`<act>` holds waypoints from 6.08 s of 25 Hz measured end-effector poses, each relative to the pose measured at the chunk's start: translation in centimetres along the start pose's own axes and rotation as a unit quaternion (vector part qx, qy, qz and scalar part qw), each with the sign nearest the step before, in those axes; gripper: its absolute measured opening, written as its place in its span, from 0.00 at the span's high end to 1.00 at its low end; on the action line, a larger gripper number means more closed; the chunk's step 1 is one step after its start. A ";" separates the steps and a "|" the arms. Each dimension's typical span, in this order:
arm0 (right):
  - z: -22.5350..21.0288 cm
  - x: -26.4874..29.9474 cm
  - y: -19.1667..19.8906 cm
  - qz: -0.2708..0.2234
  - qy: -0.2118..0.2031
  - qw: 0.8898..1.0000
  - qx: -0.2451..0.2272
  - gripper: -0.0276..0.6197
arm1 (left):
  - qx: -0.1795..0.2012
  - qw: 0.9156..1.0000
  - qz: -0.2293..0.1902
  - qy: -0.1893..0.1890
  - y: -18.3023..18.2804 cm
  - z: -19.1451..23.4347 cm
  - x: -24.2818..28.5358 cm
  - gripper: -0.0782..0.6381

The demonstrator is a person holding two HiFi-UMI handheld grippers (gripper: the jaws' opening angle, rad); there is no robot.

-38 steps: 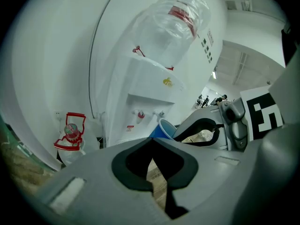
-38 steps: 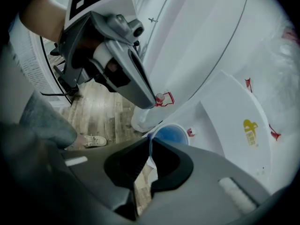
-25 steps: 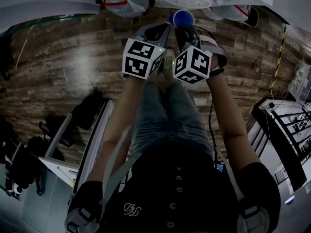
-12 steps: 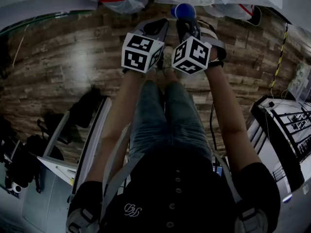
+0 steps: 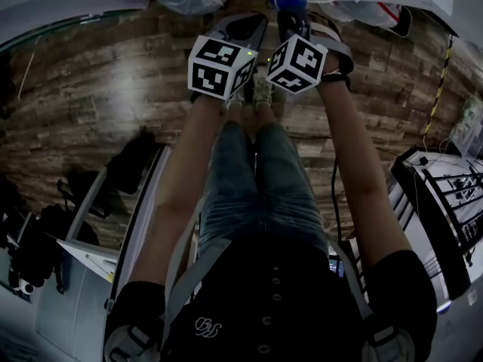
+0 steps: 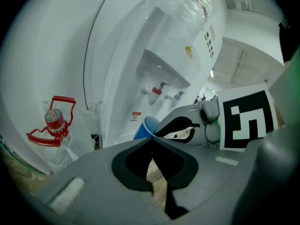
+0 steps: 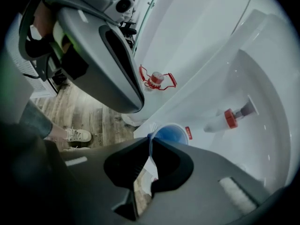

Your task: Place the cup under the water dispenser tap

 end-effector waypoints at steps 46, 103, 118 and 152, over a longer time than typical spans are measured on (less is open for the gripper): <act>-0.6 6.4 2.3 0.045 0.005 0.999 -0.015 0.63 | -0.015 0.999 0.027 0.018 1.6 0.5 0.5 0.89; -7.0 -27.5 -7.2 -0.199 0.046 0.931 0.303 0.85 | 0.118 0.991 -0.044 0.044 -15.3 -12.2 -15.9 0.90; -7.2 -31.8 -9.0 -0.272 0.025 0.910 0.312 0.96 | 0.133 0.988 -0.072 0.042 -17.1 -13.9 -17.4 0.90; -5.2 -33.0 -6.8 -0.307 -0.029 0.862 0.402 0.96 | 0.127 0.989 -0.043 0.054 -14.3 -16.3 -17.4 0.90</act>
Point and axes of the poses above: the fingertips, and each gripper's own axes: x forward along the fingers, z to its left, y out of its underside, the point moved 2 cm from there along -x, backward along the fingers, and after that the axes turned 3 degrees about x, right-handed, at the moved point
